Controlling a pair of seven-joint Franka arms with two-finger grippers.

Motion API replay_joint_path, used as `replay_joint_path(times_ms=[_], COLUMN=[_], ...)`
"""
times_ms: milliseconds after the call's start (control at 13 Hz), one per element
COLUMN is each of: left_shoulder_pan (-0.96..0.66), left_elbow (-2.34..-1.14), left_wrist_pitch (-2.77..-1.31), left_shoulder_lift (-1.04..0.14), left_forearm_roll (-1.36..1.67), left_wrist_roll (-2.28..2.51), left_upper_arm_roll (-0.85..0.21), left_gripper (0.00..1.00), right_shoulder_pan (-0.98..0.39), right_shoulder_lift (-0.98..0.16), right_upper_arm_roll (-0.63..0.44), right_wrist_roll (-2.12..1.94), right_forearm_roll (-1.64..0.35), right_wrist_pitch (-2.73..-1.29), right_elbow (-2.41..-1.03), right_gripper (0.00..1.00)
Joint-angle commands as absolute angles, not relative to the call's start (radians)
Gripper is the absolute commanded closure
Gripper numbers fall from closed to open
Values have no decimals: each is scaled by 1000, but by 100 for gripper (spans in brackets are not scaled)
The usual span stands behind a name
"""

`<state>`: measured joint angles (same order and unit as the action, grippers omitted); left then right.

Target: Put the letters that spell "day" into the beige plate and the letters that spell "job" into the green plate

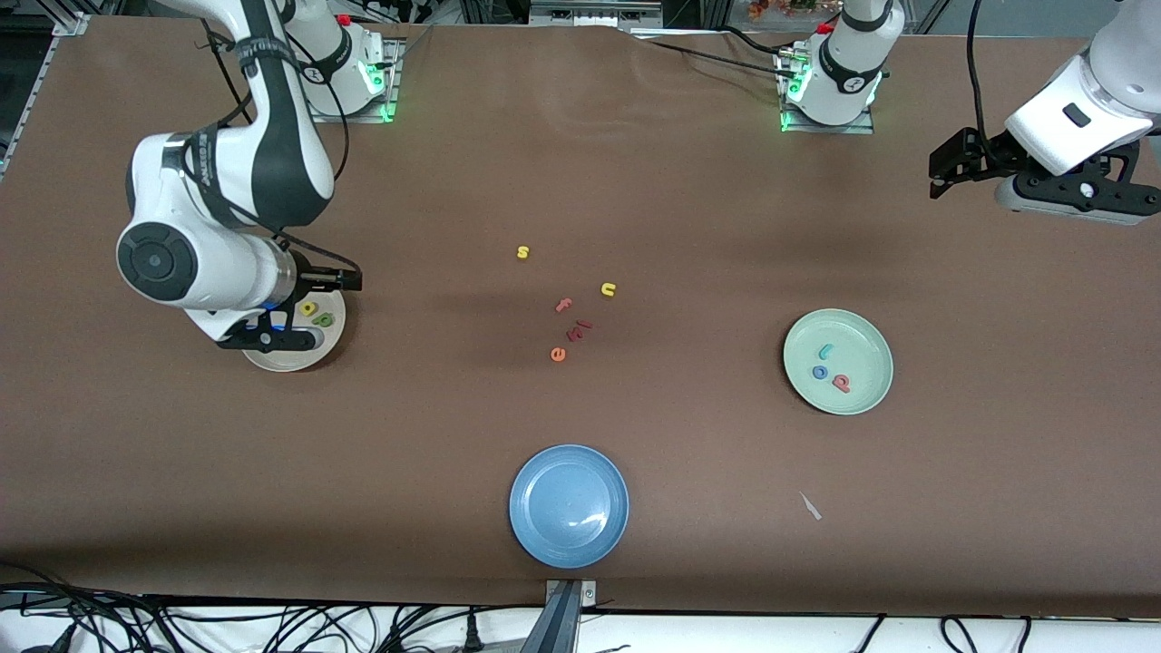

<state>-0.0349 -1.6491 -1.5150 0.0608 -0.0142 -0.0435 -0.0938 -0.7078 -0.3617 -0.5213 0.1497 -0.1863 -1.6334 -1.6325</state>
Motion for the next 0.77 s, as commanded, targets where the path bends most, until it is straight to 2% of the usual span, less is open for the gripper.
replay_joint_path(times_ms=[0, 77, 307, 690], left_shoulder_pan=[-35, -35, -35, -28], left_elbow=[-1640, -1640, -1638, -1638], left_wrist_pitch=[-1519, -1517, -1519, -1516], left_shoulder_lift=[69, 71, 69, 71], left_forearm_roll=[2, 3, 3, 2], left_wrist_roll=[-37, -37, -37, -38], left_upper_arm_roll=[-103, -103, -110, -110], left_gripper=[0, 0, 0, 0], right_shoulder_pan=[-552, -484, -350, -252], right_shoulder_lift=[-221, -180, -98, -45], right_upper_arm_roll=[-309, -234, -160, -143], right_wrist_roll=[181, 176, 155, -29], right_forearm_roll=[-57, -34, -26, 34], right_wrist_pitch=[-1612, -1609, -1554, -1511], right_elbow=[-1667, -1684, -1684, -1669], right_gripper=[0, 0, 0, 0])
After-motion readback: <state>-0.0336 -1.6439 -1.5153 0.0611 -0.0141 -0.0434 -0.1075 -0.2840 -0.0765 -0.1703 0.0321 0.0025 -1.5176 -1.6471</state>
